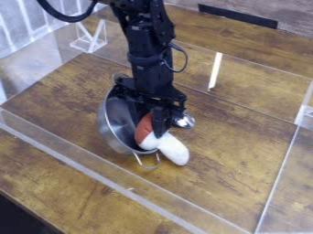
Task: Put the mushroom in the silver pot
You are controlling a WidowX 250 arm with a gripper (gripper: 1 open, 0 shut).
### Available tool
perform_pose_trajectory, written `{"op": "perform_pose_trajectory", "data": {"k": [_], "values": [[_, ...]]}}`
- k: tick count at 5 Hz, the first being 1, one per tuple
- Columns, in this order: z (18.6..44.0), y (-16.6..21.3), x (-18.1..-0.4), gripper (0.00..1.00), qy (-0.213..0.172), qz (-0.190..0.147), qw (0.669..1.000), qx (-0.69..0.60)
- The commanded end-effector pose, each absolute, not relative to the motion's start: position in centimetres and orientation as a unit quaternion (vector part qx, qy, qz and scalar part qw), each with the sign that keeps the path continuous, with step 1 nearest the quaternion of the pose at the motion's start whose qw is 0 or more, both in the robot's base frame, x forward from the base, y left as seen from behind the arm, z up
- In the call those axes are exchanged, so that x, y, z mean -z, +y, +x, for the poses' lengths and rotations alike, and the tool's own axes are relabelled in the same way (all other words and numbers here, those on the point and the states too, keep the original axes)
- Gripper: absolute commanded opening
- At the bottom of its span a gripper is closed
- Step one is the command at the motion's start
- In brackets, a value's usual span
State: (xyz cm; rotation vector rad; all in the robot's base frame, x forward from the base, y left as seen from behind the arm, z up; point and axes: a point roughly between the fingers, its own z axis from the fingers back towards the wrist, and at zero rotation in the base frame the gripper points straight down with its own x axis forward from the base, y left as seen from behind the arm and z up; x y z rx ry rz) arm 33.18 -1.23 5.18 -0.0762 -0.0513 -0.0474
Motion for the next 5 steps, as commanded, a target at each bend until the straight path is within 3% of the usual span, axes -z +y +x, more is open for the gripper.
{"op": "perform_pose_trajectory", "data": {"k": [1,2,4,5], "values": [[34.6,-0.9,-7.7,1.0,-0.049,-0.039,0.997,0.034],[35.3,-1.3,-9.0,1.0,-0.049,-0.047,0.997,0.046],[36.0,-1.2,-8.4,1.0,-0.039,-0.049,0.996,0.07],[36.6,-0.5,-7.7,0.0,-0.037,-0.049,0.996,0.063]]}}
